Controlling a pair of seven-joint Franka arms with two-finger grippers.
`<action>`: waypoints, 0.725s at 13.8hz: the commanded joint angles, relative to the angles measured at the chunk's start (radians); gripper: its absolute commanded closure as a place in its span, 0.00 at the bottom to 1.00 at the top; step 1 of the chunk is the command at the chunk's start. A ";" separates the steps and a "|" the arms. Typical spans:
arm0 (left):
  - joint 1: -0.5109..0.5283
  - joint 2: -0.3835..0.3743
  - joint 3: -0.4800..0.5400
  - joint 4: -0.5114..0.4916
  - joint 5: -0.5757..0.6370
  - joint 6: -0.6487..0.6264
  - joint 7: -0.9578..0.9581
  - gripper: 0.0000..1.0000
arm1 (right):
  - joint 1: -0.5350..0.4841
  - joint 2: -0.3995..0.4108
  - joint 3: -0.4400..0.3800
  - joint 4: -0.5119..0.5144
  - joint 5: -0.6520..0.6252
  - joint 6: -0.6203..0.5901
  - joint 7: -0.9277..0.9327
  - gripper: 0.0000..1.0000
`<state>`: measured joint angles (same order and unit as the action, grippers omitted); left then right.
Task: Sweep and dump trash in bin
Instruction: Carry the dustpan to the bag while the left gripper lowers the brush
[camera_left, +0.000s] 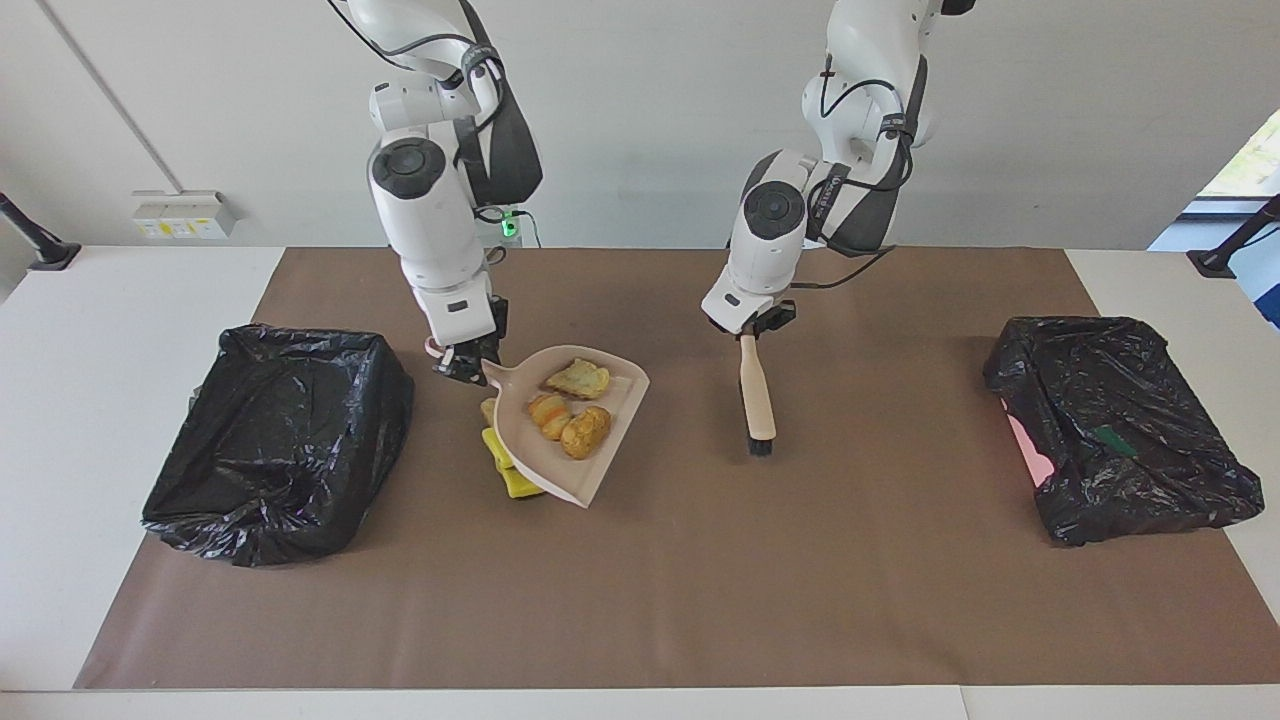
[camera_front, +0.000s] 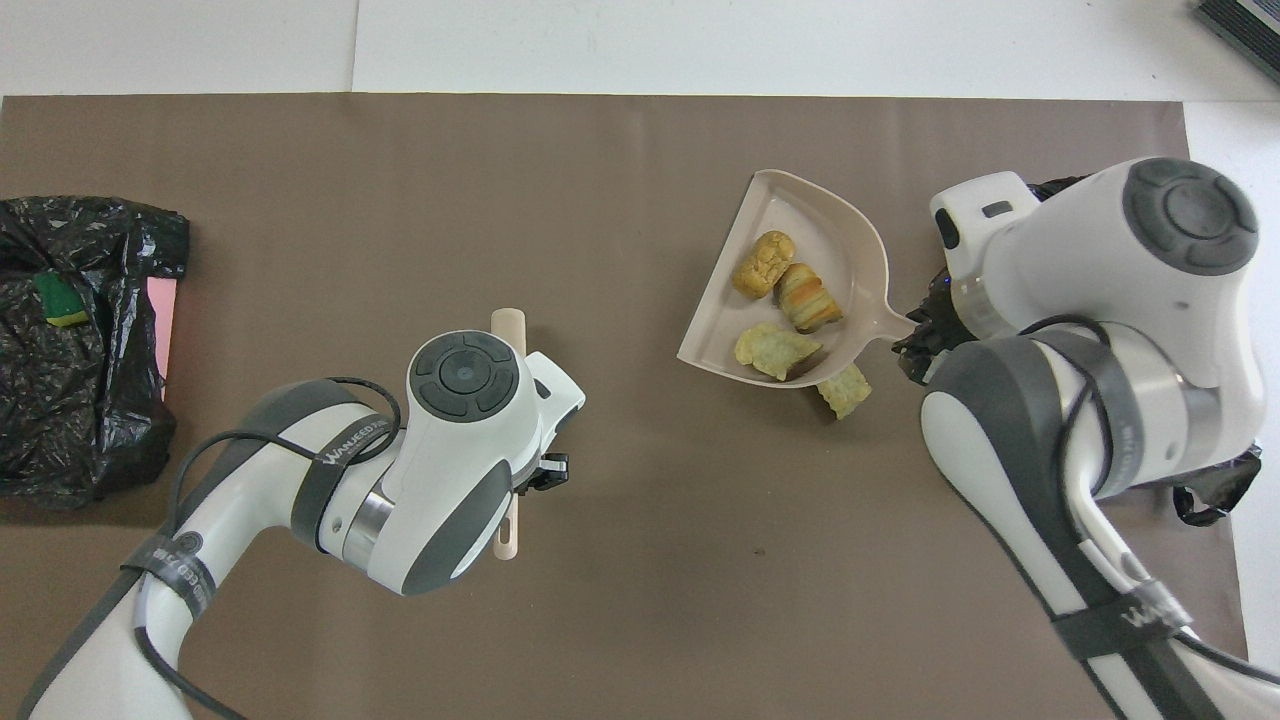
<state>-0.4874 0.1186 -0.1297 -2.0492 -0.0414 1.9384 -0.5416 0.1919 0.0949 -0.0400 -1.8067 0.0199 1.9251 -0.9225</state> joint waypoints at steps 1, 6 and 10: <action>-0.068 -0.080 0.012 -0.092 -0.034 0.019 -0.065 1.00 | -0.095 -0.007 0.005 0.076 0.006 -0.064 -0.053 1.00; -0.247 -0.177 0.012 -0.215 -0.147 0.043 -0.148 1.00 | -0.351 0.017 0.003 0.151 0.006 -0.089 -0.228 1.00; -0.404 -0.254 0.010 -0.330 -0.187 0.137 -0.279 1.00 | -0.515 0.046 0.000 0.207 -0.107 -0.114 -0.448 1.00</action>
<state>-0.8309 -0.0600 -0.1368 -2.3001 -0.1947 2.0269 -0.7682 -0.2788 0.1111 -0.0521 -1.6510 -0.0210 1.8445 -1.2988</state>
